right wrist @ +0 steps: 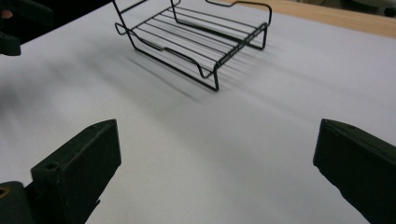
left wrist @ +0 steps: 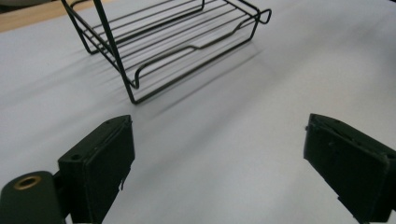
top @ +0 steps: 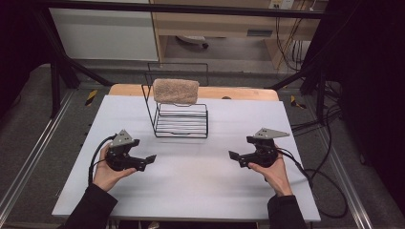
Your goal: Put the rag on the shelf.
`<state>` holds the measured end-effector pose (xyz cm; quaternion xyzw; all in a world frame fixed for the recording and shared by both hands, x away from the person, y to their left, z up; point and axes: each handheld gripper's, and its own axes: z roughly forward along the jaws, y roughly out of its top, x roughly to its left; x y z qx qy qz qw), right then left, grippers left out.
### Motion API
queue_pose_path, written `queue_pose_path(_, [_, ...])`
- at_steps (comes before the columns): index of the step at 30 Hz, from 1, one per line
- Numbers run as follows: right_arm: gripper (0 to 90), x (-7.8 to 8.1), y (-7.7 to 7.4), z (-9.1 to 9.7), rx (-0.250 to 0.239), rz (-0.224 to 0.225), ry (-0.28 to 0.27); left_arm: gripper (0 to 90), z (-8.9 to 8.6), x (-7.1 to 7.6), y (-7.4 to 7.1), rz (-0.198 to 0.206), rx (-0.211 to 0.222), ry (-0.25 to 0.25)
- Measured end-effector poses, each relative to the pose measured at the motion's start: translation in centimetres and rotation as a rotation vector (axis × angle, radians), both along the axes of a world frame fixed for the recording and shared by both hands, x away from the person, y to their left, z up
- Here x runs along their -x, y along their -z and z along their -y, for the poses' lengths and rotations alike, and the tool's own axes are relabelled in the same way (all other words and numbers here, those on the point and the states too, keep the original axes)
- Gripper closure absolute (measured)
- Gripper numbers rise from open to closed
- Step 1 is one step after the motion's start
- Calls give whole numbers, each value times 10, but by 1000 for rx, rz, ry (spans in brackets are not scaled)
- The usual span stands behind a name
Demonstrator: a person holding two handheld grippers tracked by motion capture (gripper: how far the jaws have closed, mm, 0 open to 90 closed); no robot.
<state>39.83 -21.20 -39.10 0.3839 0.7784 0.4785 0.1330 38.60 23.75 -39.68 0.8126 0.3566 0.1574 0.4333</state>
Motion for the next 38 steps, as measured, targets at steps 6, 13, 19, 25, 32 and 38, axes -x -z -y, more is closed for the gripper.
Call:
queue_pose_path(6, [5, 11, 17, 20, 7, -29, 6, 85, -10, 6, 16, -24, 3, 0])
queue_pose_path(13, [5, 22, 34, 41, 17, -61, 4, 82, -21, 12, 25, -43, -5, -8])
queue_pose_path(19, [5, 29, 46, 53, 32, -82, 8, 82, -28, 15, 32, -42, -11, -17])
queue_pose_path(25, [5, 33, 52, 57, 37, -93, 13, 81, -30, 17, 37, -49, -15, -15])
queue_pose_path(32, [5, 37, 54, 57, 44, -88, -18, 78, -33, 18, 39, -55, -17, -16])
queue_pose_path(38, [5, 37, 54, 56, 42, -94, -23, 78, -33, 19, 41, -57, -24, -13])
